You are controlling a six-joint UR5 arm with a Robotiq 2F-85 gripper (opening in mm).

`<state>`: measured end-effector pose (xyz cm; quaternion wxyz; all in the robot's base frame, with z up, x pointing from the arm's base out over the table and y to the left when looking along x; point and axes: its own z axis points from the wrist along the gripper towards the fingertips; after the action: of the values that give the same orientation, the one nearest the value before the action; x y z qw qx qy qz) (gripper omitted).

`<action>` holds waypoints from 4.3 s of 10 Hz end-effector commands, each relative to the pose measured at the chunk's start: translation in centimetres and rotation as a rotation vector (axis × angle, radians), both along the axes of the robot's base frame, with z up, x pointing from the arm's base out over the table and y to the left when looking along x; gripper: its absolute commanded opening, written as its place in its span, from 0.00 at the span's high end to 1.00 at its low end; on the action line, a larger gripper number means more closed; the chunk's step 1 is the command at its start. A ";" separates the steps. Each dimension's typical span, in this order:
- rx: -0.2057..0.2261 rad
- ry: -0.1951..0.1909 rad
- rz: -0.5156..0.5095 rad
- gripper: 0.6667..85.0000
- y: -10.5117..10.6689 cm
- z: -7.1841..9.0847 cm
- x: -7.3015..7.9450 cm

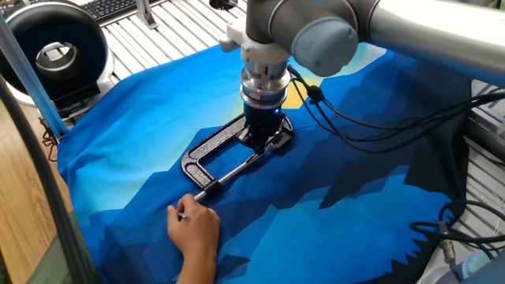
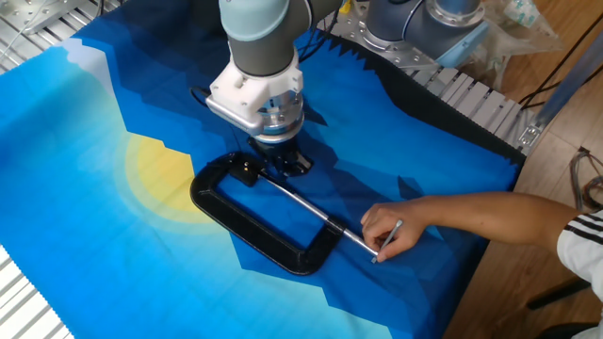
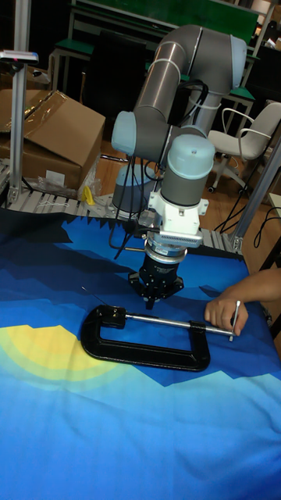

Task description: Turn the hands of a clock

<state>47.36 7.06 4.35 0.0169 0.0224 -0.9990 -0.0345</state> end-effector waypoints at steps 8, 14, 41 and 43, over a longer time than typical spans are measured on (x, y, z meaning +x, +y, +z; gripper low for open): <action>0.008 -0.059 -0.004 0.99 0.3 -3.4 -1.0; -0.006 -0.064 0.005 0.99 -0.1 -2.3 0.0; 0.033 -0.043 0.023 0.99 -0.3 -1.4 1.0; 0.054 -0.039 0.033 0.99 -0.4 -1.1 2.0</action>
<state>48.52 6.80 2.59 -0.0053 0.0366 -0.9983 -0.0456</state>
